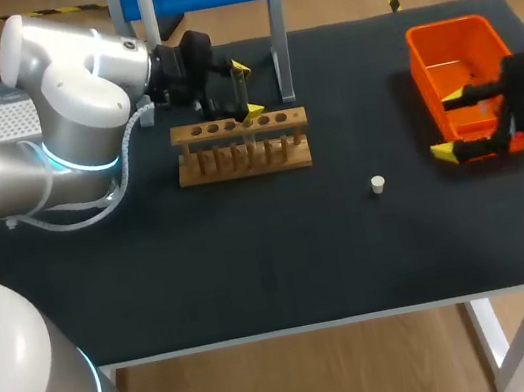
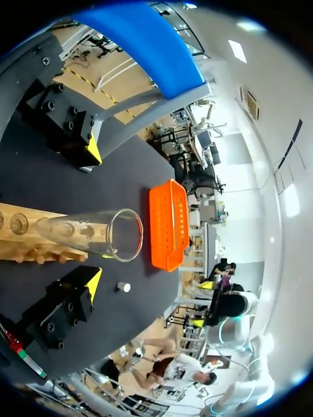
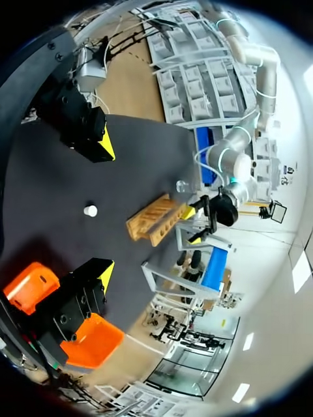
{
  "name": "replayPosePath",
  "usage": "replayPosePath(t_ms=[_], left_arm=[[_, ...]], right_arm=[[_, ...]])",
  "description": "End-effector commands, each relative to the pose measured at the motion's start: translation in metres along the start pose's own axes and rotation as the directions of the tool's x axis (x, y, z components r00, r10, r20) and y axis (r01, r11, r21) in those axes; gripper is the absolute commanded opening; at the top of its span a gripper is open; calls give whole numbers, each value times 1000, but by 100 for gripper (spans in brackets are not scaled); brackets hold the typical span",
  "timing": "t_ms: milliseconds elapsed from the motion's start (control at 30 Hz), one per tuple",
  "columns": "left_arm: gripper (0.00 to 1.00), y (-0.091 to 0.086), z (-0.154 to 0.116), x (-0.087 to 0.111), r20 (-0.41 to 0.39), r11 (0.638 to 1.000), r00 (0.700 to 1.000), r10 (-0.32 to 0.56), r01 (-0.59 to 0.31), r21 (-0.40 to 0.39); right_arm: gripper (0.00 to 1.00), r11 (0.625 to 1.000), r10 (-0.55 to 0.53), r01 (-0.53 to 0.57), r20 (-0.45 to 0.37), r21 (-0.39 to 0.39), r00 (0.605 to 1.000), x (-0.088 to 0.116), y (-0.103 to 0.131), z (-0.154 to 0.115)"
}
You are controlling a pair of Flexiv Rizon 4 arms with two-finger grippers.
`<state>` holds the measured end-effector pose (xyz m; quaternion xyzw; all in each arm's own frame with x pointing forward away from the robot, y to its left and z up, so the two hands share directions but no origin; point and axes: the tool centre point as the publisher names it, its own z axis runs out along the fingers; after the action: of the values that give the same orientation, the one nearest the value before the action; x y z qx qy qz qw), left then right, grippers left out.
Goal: Invert the test tube, pick up the pipette, mount the tip to pipette, aspirate from beaker and dispense into the tube, eject the tip, return the pipette, and cap with the stopper.
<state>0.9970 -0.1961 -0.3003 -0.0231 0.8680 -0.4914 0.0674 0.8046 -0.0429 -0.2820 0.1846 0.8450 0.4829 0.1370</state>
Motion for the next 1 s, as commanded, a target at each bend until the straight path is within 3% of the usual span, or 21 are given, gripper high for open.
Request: replayPosePath(t_ms=[33,433,1000], left_arm=[[100,0,1,0,0,1000,1000,0,0,1],[100,0,1,0,0,1000,1000,0,0,1],[100,0,1,0,0,1000,1000,0,0,1]], right_arm=[[100,1000,15,-15,24,-6,1000,6,-13,21],[100,998,25,-24,-17,56,1000,21,-40,56],[100,986,107,-110,27,128,994,28,-60,94]])
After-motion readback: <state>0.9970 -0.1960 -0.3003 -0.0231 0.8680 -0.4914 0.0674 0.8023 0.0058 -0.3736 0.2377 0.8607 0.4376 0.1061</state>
